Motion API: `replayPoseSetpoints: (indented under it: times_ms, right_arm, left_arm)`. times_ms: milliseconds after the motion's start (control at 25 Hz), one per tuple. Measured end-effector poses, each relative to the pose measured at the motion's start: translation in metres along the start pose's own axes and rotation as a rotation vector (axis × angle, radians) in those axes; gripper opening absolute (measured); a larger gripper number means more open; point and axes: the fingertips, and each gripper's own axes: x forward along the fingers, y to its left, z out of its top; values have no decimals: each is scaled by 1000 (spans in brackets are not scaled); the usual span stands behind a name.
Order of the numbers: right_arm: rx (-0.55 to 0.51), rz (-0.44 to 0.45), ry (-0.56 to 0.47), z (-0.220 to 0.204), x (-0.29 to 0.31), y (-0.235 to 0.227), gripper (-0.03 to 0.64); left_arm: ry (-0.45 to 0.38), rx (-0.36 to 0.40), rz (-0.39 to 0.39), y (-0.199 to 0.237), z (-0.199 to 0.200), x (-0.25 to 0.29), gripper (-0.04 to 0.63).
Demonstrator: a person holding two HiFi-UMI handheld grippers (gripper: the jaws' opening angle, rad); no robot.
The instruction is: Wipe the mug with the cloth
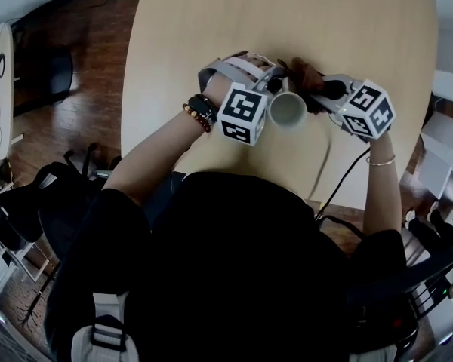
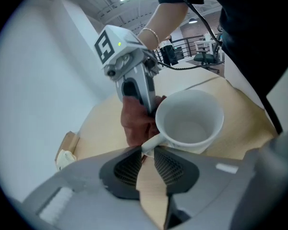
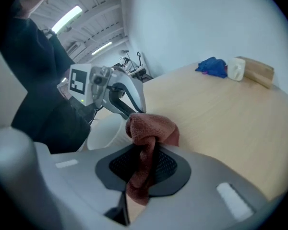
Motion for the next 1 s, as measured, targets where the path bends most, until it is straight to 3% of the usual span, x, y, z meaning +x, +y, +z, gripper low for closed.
replayPoseSetpoints:
  times_ms: [160, 320, 480, 560, 640, 760, 840, 920, 1000]
  right_arm:
    - [-2, -101, -25, -9, -49, 28, 57]
    - [-60, -212, 44, -34, -78, 54, 57]
    - [-120, -269, 255, -92, -25, 62, 61]
    - [-95, -296, 293, -113, 4, 60, 67]
    - [-51, -325, 278, -124, 21, 59, 79]
    - [-49, -377, 238, -126, 26, 60, 98]
    - [-57, -391, 220, -125, 23, 62, 153]
    - [-61, -419, 203, -124, 13, 60, 217]
    - [-43, -441, 152, -118, 0, 61, 232]
  left_arm:
    - [-15, -117, 22, -8, -12, -9, 91]
    - [-27, -312, 51, -9, -23, -13, 82]
    - [-60, -563, 56, -24, -43, -31, 64]
    - [-88, -684, 75, -31, -51, -48, 64]
    - [-117, -772, 102, -37, -56, -69, 64]
    - [-159, -832, 150, -44, -59, -99, 66]
    - [-203, -884, 187, -45, -59, -114, 93]
    - [-272, -955, 245, -39, -56, -131, 98]
    - [-358, -1014, 309, -29, -51, -151, 98]
